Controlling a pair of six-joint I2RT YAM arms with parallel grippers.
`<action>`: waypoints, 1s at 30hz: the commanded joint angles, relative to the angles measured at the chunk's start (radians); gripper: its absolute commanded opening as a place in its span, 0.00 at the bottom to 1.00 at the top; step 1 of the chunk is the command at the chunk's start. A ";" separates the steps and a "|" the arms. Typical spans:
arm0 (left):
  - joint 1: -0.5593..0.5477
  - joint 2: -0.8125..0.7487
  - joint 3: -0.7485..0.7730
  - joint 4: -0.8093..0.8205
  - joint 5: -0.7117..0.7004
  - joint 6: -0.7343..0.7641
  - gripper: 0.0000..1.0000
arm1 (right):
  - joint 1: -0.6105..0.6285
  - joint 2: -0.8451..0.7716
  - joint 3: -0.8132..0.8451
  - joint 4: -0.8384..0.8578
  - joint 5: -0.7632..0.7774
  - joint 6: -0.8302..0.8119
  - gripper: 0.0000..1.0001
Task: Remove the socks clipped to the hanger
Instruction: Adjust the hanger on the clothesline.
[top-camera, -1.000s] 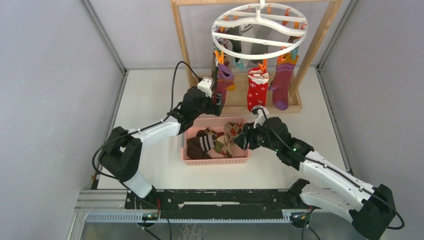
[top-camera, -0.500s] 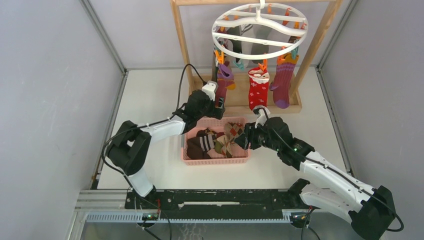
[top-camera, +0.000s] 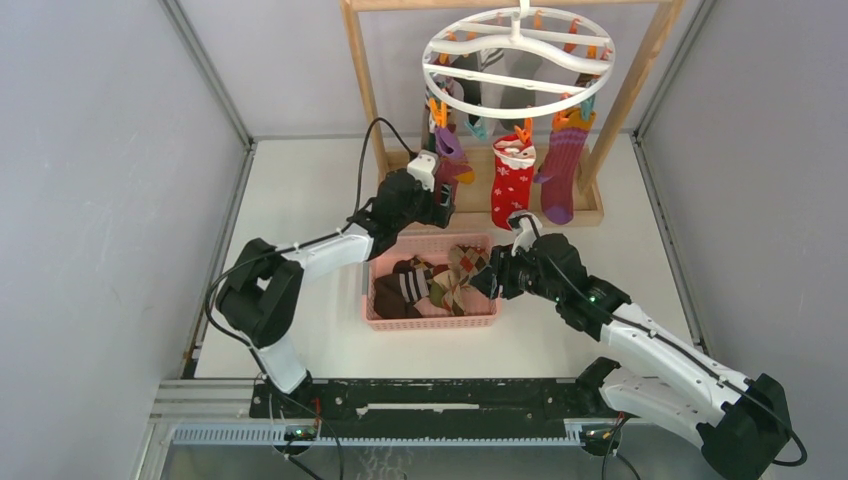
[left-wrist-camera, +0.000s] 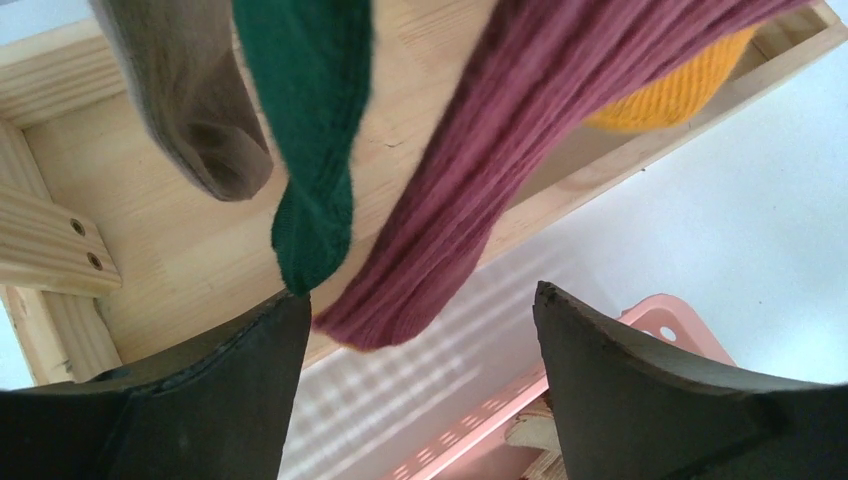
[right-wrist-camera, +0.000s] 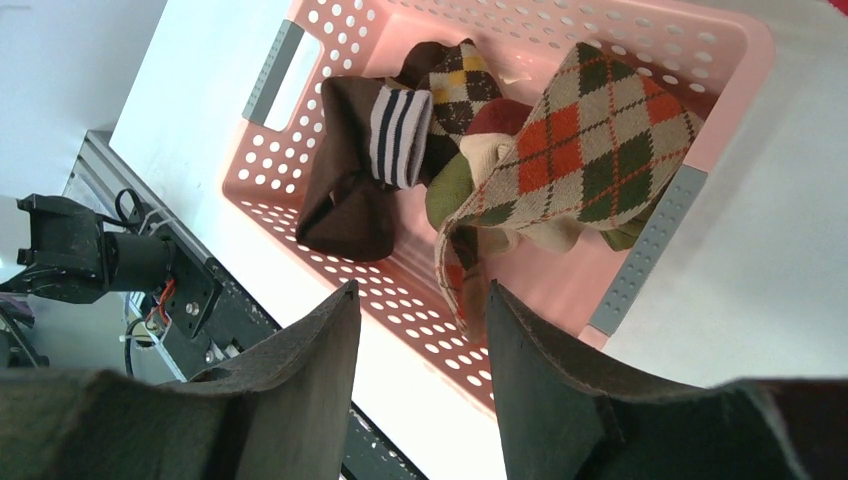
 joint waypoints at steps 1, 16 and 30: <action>0.004 0.015 0.072 0.019 -0.015 0.019 0.87 | -0.007 -0.019 -0.002 0.027 -0.010 -0.004 0.56; 0.005 0.019 0.120 -0.058 0.080 -0.001 0.29 | -0.016 -0.017 -0.001 0.041 -0.035 0.004 0.56; -0.024 -0.127 0.100 -0.180 0.198 -0.101 0.27 | -0.023 -0.005 0.020 0.083 0.085 0.007 0.57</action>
